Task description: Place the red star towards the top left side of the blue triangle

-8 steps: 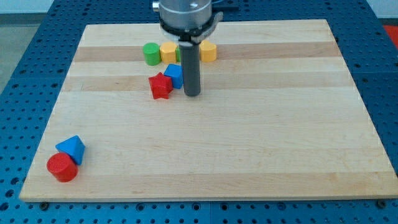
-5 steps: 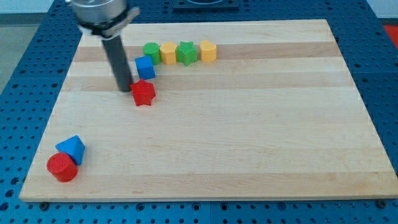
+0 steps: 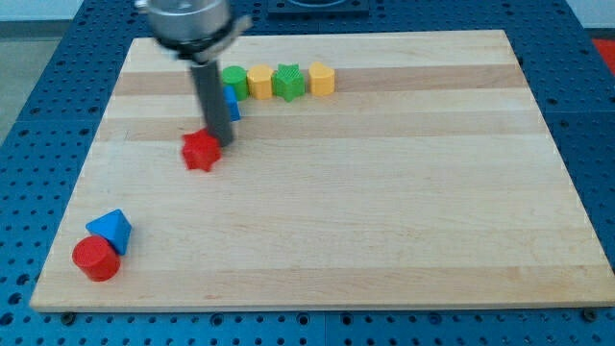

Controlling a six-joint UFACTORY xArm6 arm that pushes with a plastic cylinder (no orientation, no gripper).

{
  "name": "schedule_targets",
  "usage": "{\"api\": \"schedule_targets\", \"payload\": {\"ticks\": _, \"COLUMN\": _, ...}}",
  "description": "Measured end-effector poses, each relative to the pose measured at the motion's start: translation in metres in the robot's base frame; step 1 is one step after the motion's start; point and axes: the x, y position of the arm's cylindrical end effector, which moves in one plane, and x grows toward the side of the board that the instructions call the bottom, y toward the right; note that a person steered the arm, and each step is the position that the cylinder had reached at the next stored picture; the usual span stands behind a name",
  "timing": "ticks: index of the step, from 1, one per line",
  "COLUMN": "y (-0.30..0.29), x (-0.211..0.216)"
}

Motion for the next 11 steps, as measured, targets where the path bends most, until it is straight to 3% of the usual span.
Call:
{"api": "schedule_targets", "payload": {"ticks": 1, "y": -0.056, "x": 0.003}}
{"api": "schedule_targets", "payload": {"ticks": 2, "y": -0.036, "x": 0.003}}
{"api": "schedule_targets", "payload": {"ticks": 4, "y": 0.064, "x": 0.009}}
{"api": "schedule_targets", "payload": {"ticks": 7, "y": -0.039, "x": 0.037}}
{"api": "schedule_targets", "payload": {"ticks": 9, "y": -0.039, "x": 0.004}}
{"api": "schedule_targets", "payload": {"ticks": 10, "y": -0.068, "x": -0.002}}
{"api": "schedule_targets", "payload": {"ticks": 11, "y": -0.097, "x": 0.027}}
